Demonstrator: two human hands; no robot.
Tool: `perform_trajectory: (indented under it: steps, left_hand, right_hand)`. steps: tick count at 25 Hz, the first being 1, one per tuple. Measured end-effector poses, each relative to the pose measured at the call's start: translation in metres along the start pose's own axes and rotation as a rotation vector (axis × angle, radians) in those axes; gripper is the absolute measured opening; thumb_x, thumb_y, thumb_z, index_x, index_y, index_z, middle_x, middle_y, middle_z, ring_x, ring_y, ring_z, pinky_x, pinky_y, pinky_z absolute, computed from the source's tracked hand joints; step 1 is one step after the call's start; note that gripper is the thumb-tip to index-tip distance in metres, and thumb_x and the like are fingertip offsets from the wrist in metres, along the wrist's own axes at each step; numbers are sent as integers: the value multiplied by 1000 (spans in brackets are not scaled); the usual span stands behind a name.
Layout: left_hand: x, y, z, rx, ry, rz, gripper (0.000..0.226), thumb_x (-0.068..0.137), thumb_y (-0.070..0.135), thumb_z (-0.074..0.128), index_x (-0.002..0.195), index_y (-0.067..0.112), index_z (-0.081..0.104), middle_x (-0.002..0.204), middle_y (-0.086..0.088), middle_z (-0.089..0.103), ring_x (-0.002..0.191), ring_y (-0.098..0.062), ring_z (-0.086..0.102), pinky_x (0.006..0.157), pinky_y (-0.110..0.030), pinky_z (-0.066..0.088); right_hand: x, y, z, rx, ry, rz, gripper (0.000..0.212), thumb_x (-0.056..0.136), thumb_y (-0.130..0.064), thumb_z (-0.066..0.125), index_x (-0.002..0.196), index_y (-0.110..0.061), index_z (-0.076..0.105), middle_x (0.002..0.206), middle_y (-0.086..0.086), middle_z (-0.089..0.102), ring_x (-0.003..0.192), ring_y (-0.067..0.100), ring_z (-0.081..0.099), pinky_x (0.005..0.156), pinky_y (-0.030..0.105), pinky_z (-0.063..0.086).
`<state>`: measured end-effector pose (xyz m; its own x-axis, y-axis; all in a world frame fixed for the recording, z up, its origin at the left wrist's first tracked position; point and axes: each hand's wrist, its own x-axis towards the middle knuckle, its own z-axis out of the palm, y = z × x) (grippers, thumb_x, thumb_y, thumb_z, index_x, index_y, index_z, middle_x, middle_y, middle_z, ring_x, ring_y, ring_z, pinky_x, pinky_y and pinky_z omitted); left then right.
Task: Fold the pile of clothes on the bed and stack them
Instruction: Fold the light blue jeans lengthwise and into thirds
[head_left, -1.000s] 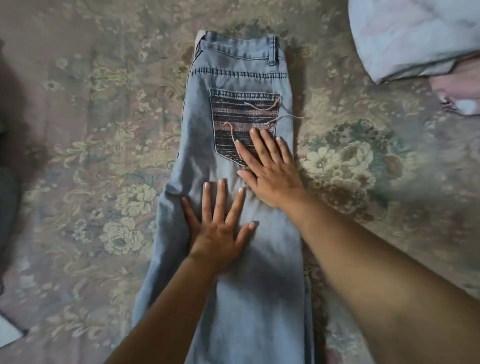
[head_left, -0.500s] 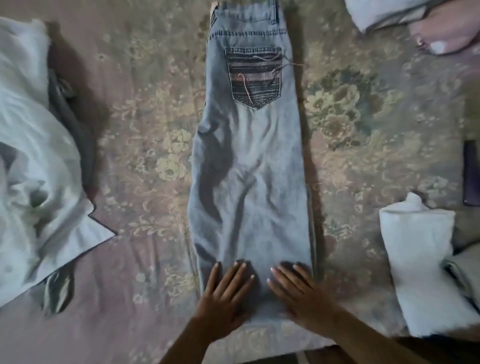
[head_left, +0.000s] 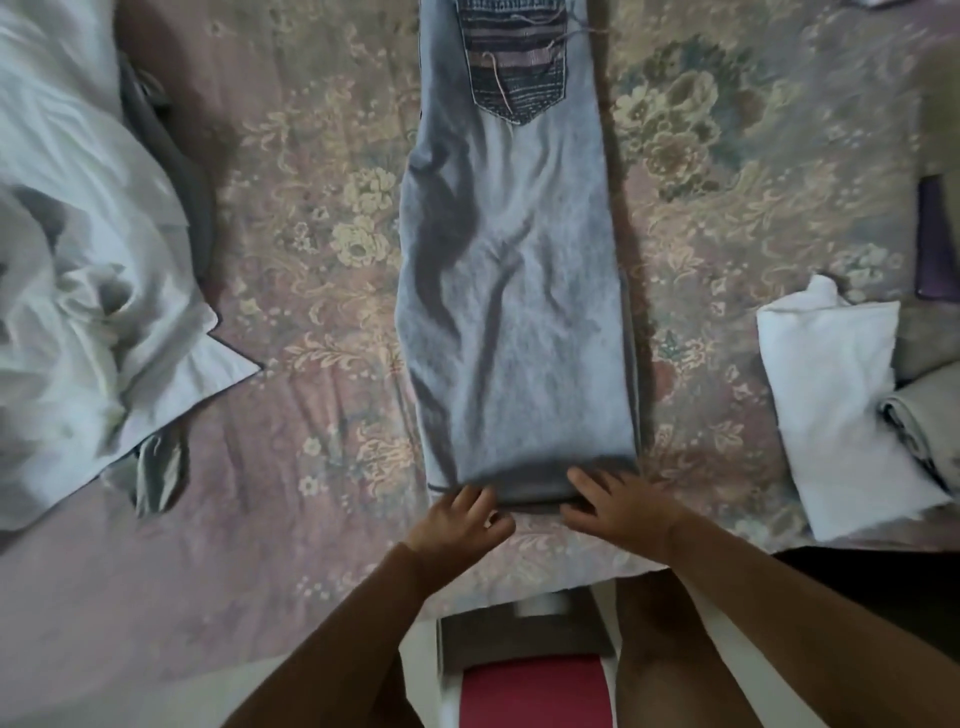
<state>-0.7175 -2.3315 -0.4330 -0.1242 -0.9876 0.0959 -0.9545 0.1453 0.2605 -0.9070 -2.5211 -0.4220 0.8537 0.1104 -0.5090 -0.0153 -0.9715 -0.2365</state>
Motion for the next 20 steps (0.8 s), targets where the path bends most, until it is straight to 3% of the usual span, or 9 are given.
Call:
perform_trajectory:
  steps: [4, 9, 13, 15, 18, 20]
  left_hand:
    - [1, -2, 7, -7, 35, -37, 24, 86, 1, 46, 73, 10, 64, 83, -12, 57, 69, -24, 58, 56, -32, 53]
    - [-5, -2, 9, 17, 61, -16, 16, 86, 3, 43, 91, 9, 57, 80, -10, 62, 70, -23, 60, 60, -31, 53]
    - [-3, -4, 15, 57, 44, -70, 24, 79, 10, 49, 103, 11, 53, 97, -13, 60, 76, -26, 62, 62, -33, 51]
    - [0, -5, 17, 88, 30, -128, 22, 76, 16, 55, 97, 13, 55, 104, -14, 54, 81, -29, 62, 64, -36, 51]
    - [13, -12, -6, 72, -6, -208, 25, 60, 6, 71, 81, 11, 60, 83, -12, 58, 62, -27, 58, 53, -32, 48]
    - [23, -21, -44, 52, -75, -278, 34, 46, 6, 85, 72, 11, 63, 68, -7, 58, 50, -24, 56, 45, -28, 44]
  right_hand:
    - [1, -3, -8, -196, 39, -69, 40, 54, -26, 87, 90, -16, 74, 110, 19, 67, 78, 31, 68, 64, 36, 56]
    - [-4, -10, 0, -276, 62, 33, 42, 63, -39, 82, 93, -10, 75, 111, 20, 67, 95, 31, 67, 81, 46, 54]
    - [0, -5, -3, -202, 241, 41, 12, 73, -11, 71, 85, -8, 71, 91, 16, 68, 74, 28, 65, 64, 37, 56]
    - [1, 3, -17, -144, 321, 42, 17, 83, -7, 52, 88, -6, 69, 88, 14, 66, 68, 25, 62, 58, 34, 54]
    - [-1, 21, -52, -184, 378, -5, 21, 83, -7, 46, 86, -8, 67, 82, 10, 63, 62, 23, 60, 55, 32, 53]
    - [-7, 32, -83, -174, 326, 1, 17, 77, -6, 49, 79, -10, 66, 73, 7, 60, 56, 22, 58, 49, 30, 48]
